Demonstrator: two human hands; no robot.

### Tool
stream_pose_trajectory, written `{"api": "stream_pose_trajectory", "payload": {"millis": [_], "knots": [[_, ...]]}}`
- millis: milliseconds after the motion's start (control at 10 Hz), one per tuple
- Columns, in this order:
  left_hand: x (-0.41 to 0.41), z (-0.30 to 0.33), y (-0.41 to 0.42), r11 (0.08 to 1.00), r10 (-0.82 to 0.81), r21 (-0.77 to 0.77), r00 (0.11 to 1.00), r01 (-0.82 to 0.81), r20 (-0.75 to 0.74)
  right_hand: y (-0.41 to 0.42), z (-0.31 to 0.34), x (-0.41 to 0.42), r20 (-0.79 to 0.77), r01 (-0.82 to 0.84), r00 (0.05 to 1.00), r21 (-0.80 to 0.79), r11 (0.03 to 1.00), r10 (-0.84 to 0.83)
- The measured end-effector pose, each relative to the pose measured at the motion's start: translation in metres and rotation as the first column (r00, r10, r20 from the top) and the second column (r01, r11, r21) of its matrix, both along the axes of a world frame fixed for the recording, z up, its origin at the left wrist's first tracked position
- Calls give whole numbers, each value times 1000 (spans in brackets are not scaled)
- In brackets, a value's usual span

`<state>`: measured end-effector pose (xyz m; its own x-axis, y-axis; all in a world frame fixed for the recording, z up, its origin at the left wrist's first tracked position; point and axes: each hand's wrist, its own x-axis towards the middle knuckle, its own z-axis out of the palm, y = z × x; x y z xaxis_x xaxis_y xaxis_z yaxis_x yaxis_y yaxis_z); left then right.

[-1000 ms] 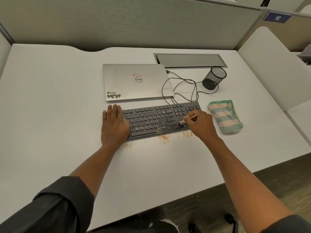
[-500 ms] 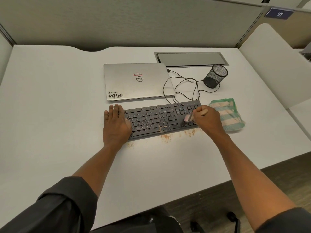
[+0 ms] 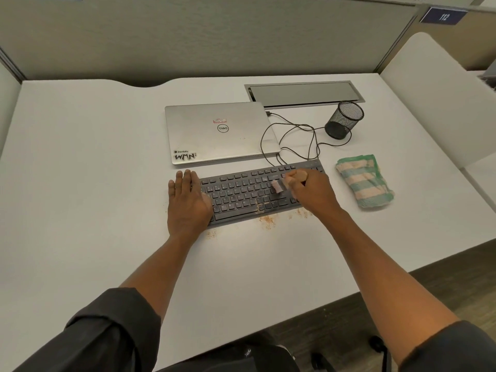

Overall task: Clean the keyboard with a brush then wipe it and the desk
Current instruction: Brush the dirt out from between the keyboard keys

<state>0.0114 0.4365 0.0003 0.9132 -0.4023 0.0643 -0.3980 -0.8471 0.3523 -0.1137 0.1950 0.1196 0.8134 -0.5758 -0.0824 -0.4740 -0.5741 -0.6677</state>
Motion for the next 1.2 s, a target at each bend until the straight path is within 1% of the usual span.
{"api": "stream_pose_trajectory", "payload": {"millis": [200,300,400,500,600,700,800,900,1000,1100,1200], "knots": [[1,1,0,1000,1,-4,1000,-1,-3,14,1,12,-100,-144,983,115,983,155],[0,0,0,1000,5,-7,1000,-5,-4,7,9,14,-110,-133,984,63,989,139],[1,-1,-1,1000,6,-5,1000,-6,-7,4,13,19,-124,-132,984,-27,991,128],[1,-1,0,1000,5,-8,1000,-5,-5,16,6,20,-112,-199,974,-5,980,197],[0,0,1,1000,1,-11,1000,-1,0,20,-3,18,-58,-268,961,24,963,269],[-1,1,0,1000,-4,3,1000,4,-5,9,-3,20,-19,-243,970,23,970,243],[0,1,0,1000,-9,17,1000,10,-13,13,-2,21,-35,-272,962,4,962,272],[0,1,1,1000,-12,17,1000,12,-8,29,-1,21,-69,-349,936,-35,936,346],[0,2,1,1000,-11,26,1000,11,-20,38,4,17,-228,-397,892,19,918,391],[-1,4,0,1000,-8,22,1000,9,-24,31,10,15,-220,-386,897,38,922,385],[-2,7,0,1000,-10,18,999,11,-34,20,12,21,-25,-306,952,-17,952,306]]}}
